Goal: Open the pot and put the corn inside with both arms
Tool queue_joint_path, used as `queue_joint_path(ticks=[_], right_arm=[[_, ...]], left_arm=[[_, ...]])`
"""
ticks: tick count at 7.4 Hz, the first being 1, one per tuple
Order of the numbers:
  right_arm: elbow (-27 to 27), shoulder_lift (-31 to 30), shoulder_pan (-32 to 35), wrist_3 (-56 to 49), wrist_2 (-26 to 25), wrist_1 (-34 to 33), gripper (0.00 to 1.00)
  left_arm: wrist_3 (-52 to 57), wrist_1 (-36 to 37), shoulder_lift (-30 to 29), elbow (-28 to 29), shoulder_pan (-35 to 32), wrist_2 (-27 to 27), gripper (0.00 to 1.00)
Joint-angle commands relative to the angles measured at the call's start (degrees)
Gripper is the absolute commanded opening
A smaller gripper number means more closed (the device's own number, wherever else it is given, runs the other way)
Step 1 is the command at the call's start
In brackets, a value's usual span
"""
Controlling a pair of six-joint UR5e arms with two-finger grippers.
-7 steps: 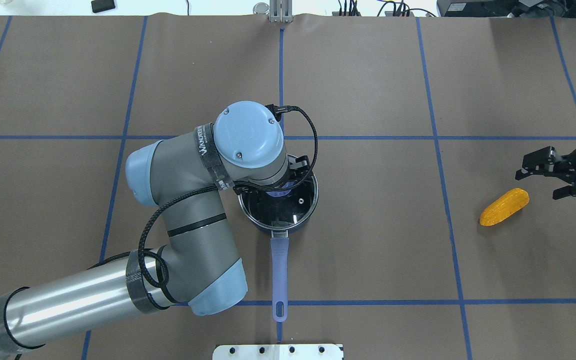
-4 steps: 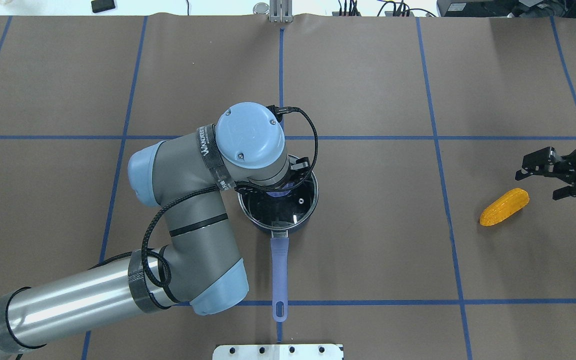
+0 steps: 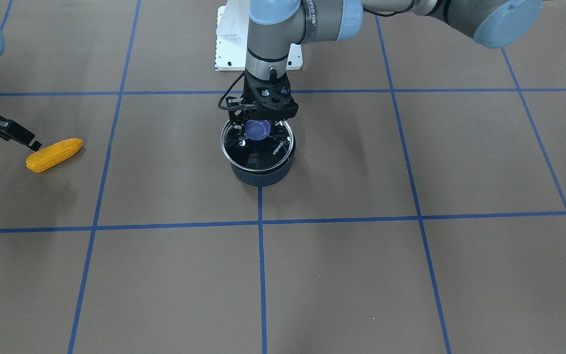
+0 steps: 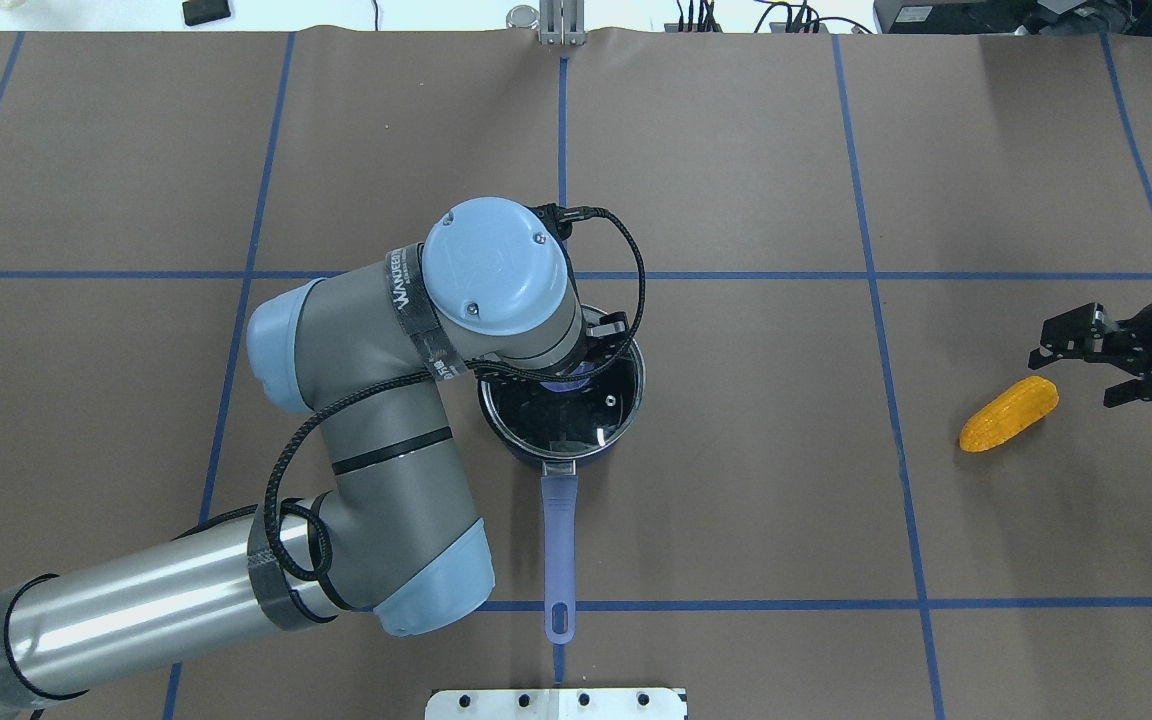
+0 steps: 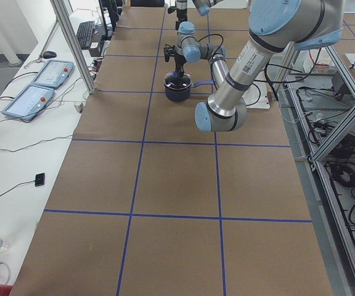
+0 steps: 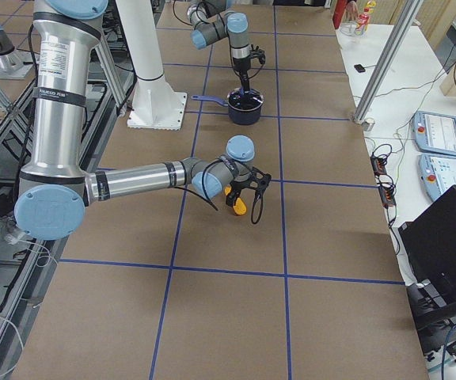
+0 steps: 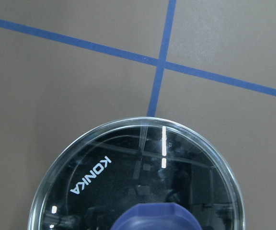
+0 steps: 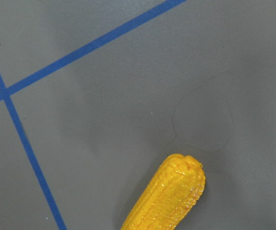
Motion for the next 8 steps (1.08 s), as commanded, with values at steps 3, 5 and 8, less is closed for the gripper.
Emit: queue_joint_path(ticks=[3, 5, 8], right_arm=[[-4.1, 3.9, -2.8, 4.7, -2.6, -0.3, 1.00], [-5.0, 4.7, -4.4, 5.7, -3.4, -0.2, 1.00], [-6.3, 5.2, -4.5, 5.7, -4.0, -0.2, 1.00]], left_arm=[[12.2, 5.8, 10.7, -16.0, -7.5, -7.1, 0.59], [21.1, 5.7, 19.2, -21.4, -12.1, -11.1, 0.59], [28.8, 4.7, 29.1, -25.7, -15.0, -11.4, 0.59]])
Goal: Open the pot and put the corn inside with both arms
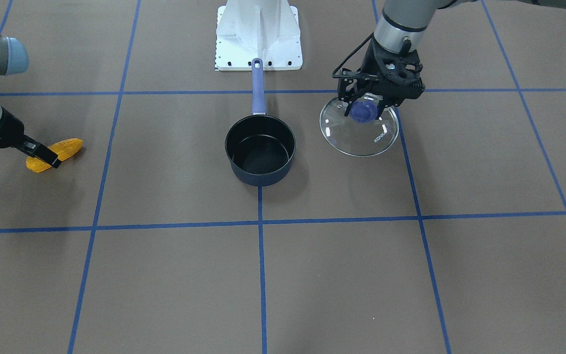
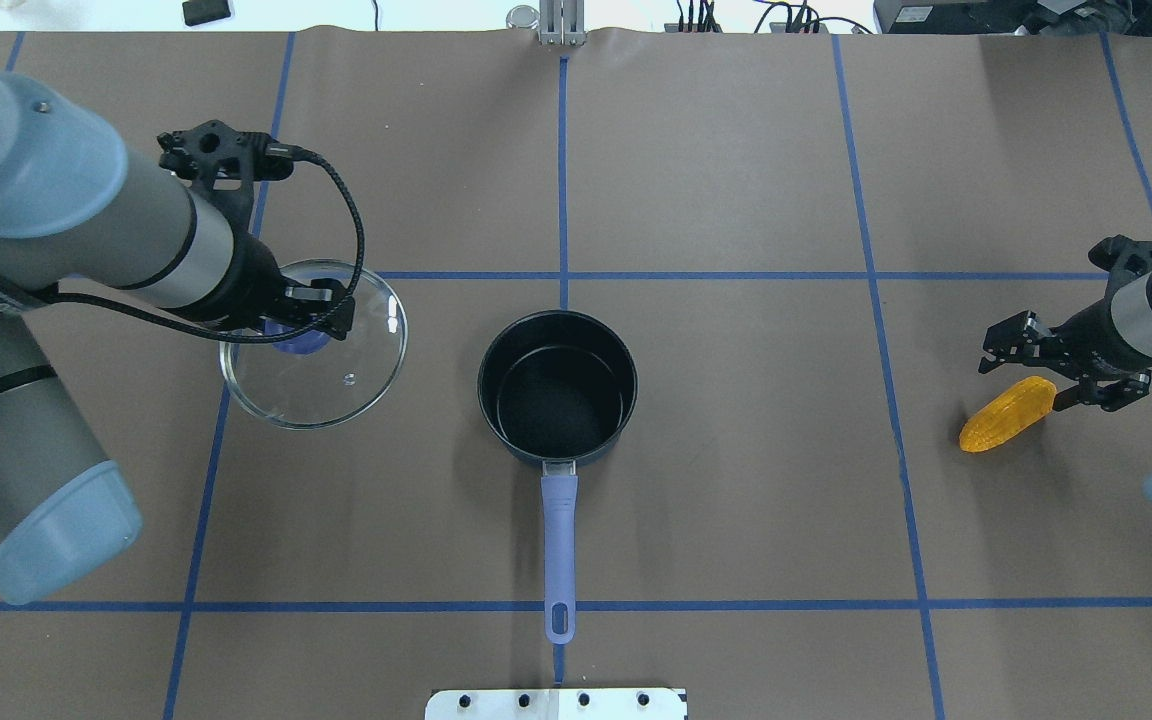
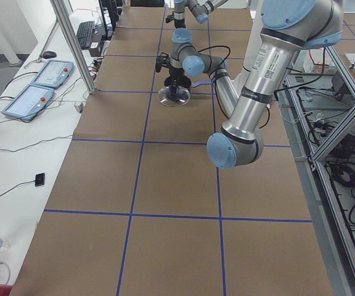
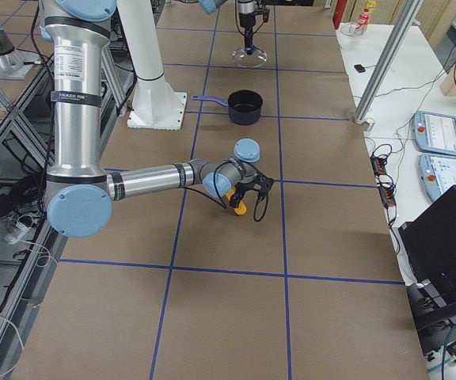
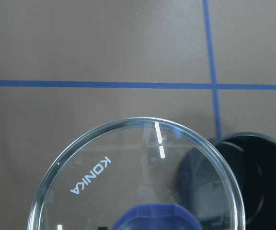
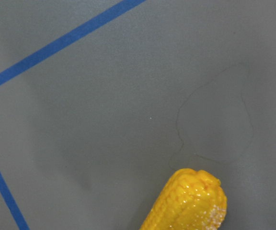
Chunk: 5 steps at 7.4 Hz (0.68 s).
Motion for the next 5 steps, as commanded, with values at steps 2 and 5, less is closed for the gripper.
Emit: queue_joint_path(ticks=[2, 5], right_arm=[[-0.2, -0.4, -0.1, 0.0, -0.1, 0.1, 1.00], [-0.3, -0.6, -0.5, 0.0, -0.1, 0.1, 0.99]], left_arm=[[7.7, -5.3, 10.9, -2.1, -3.5, -1.9, 0.59], [13.6, -13.7, 17.7, 0.9, -8.6, -5.4, 0.58]])
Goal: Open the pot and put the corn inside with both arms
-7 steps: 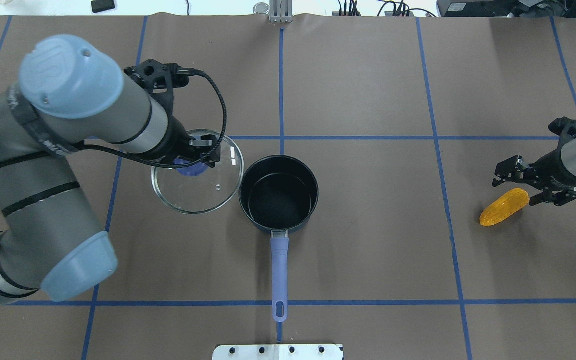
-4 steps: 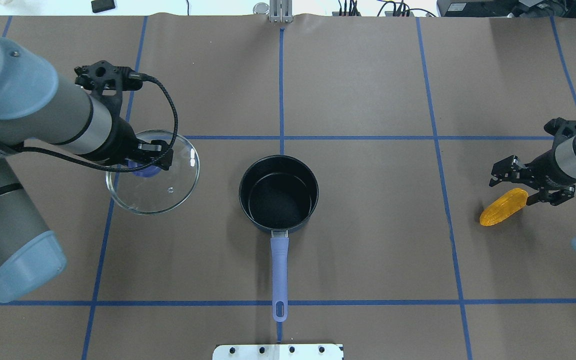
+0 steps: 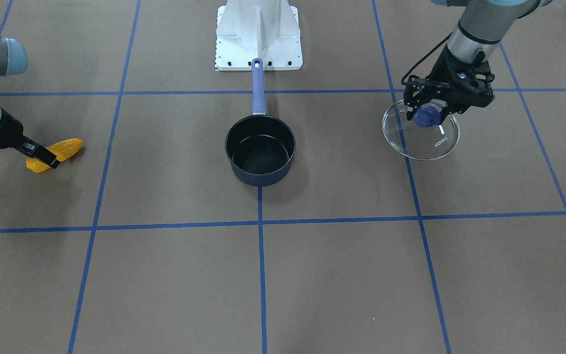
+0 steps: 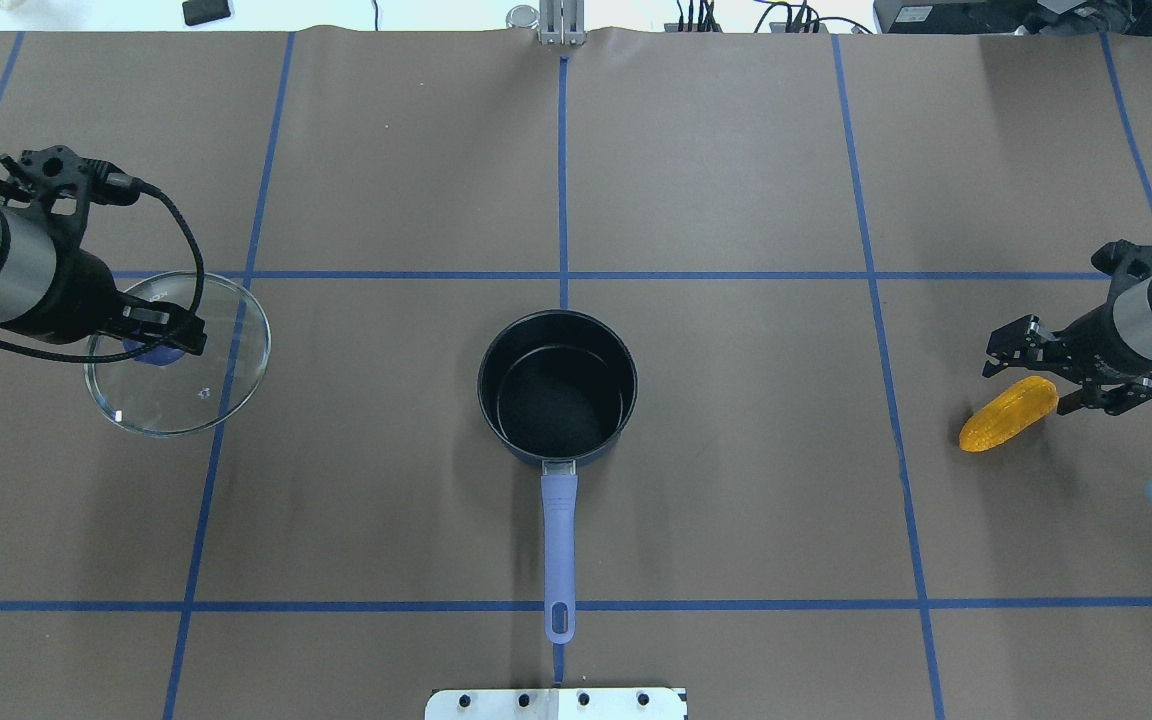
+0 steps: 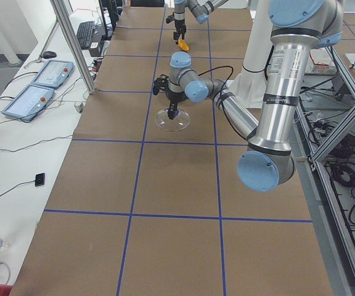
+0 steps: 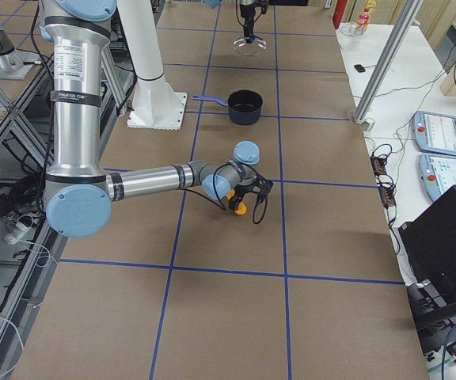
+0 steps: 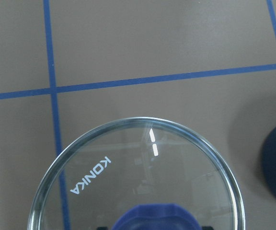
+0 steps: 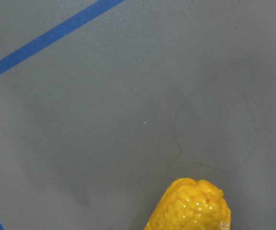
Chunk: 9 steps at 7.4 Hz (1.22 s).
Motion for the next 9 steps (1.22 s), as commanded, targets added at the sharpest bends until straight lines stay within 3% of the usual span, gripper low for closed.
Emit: queue_joint_path(ticks=[1, 4, 5, 7, 9], right_arm=[[-0.1, -0.1, -0.8, 0.0, -0.1, 0.0, 0.99], [-1.1, 0.5, -1.4, 0.0, -0.1, 0.1, 0.99], [-1.1, 0.6, -1.4, 0.0, -0.1, 0.3, 0.97], [-1.0, 0.8, -1.4, 0.0, 0.2, 0.3, 0.82], [-0.7, 1.1, -1.3, 0.0, 0.8, 0.2, 0.67]], left_arm=[[3.6, -1.9, 1.6, 2.3, -3.0, -1.0, 0.58], [9.1, -3.4, 2.8, 6.3, -4.5, -1.0, 0.58], [9.0, -7.5, 3.9, 8.0, -4.5, -1.0, 0.58], [9.0, -15.9, 7.0, 11.6, -4.7, -1.1, 0.58], [9.0, -16.7, 7.5, 12.2, -4.7, -1.4, 0.58]])
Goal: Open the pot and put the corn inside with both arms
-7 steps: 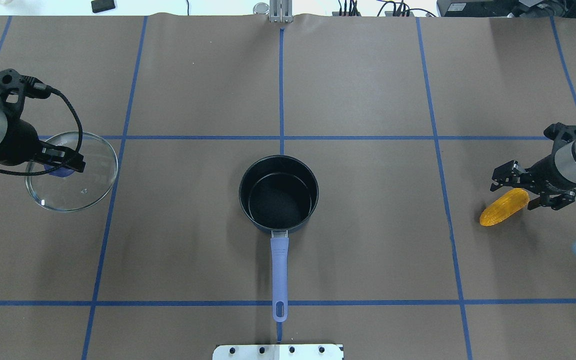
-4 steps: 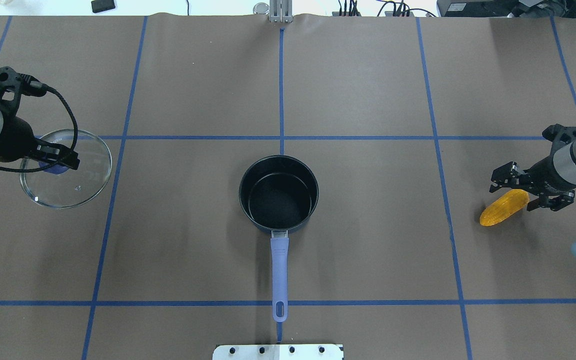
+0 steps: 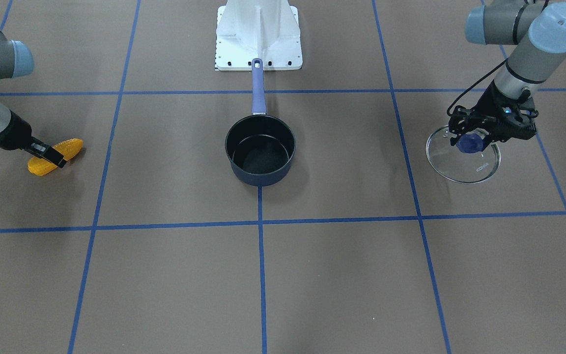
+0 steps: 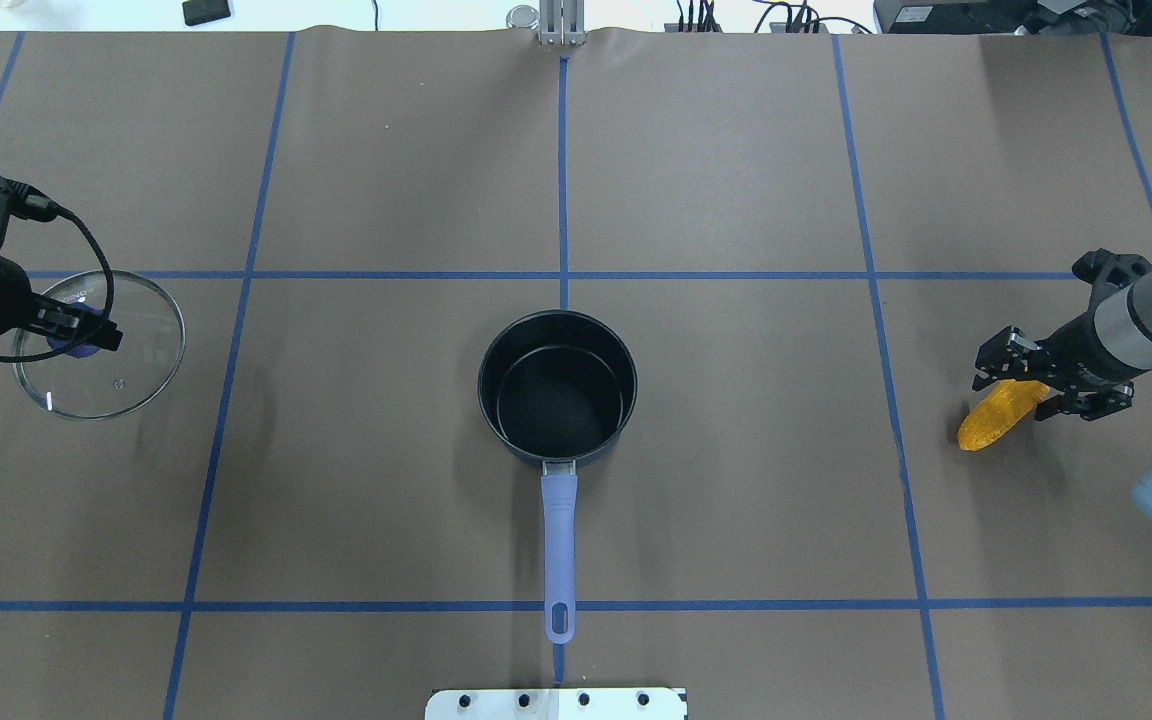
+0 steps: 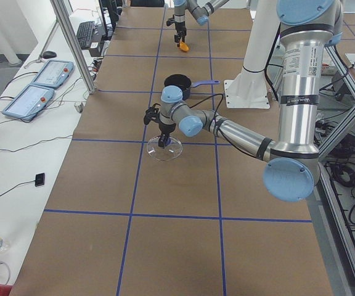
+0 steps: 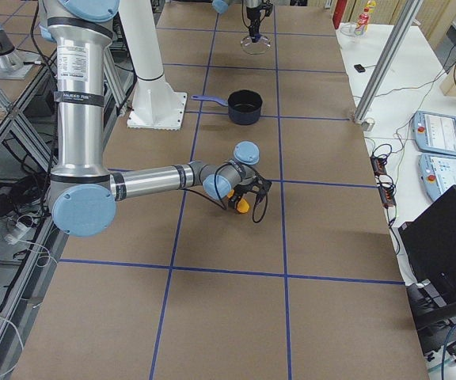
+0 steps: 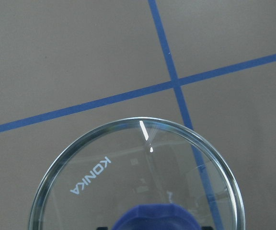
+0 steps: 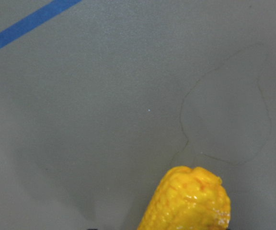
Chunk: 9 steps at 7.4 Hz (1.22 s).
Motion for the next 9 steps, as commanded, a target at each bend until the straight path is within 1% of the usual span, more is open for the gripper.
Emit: queue_joint_path(ticks=[1, 4, 6, 7, 8, 9], right_arm=[[0.2, 0.1, 0.0, 0.0, 0.4, -0.1, 0.57], [-0.1, 1.2, 0.0, 0.0, 0.4, -0.5, 0.35], [0.2, 1.5, 0.2, 0.1, 0.5, -0.5, 0.26], [0.3, 1.6, 1.6, 0.0, 1.4, -0.8, 0.25], [0.9, 4.6, 4.3, 0.1, 3.5, -4.9, 0.24], [3.6, 7.7, 5.6, 0.0, 3.9, -12.9, 0.24]], left_arm=[[0.1, -1.1, 1.1, 0.5, 0.0, -0.2, 0.58], [1.4, -1.2, 1.6, 0.7, 0.0, -0.1, 0.58], [2.4, -1.2, 1.6, 2.0, 0.0, -0.1, 0.57], [2.8, -1.2, 1.6, 2.8, 0.0, 0.0, 0.57], [3.3, -1.2, 1.5, 3.7, 0.0, 0.0, 0.57], [3.4, -1.2, 1.0, 4.7, 0.0, 0.0, 0.57]])
